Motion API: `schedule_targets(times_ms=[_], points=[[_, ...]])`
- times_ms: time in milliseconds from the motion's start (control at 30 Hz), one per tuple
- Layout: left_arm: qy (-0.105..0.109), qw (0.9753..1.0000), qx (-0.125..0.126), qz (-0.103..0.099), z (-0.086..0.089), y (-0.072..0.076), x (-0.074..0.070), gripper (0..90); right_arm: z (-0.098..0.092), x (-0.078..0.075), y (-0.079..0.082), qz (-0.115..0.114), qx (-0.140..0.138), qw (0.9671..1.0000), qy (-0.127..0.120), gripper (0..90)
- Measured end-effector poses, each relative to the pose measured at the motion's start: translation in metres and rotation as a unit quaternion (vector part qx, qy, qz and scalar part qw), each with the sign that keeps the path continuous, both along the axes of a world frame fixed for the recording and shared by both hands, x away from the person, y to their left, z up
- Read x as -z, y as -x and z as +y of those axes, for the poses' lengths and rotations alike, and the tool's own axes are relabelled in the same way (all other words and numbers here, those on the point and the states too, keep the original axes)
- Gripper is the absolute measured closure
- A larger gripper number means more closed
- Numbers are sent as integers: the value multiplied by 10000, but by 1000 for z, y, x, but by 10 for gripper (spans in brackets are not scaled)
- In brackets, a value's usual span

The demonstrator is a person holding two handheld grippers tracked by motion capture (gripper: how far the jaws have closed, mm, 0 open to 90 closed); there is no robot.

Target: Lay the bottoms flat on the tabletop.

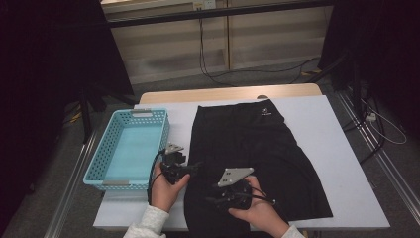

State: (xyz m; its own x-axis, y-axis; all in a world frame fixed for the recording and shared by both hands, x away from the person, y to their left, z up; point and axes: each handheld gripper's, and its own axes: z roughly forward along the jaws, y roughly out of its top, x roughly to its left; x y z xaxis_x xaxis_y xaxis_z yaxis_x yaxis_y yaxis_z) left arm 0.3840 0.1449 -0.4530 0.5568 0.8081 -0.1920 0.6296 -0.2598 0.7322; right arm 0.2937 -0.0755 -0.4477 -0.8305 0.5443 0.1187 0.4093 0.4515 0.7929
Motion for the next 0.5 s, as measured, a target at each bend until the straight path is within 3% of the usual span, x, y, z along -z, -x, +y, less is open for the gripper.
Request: schedule_targets(times_ms=[233,500], points=[[-31,9999,145,-13,-2,0,0,186,-41,-7,-15,-101,619,9980,80,406],[-78,9996,281,-52,-5,0,0,168,-84,-5,-16,-84,1121,9936,147,403]])
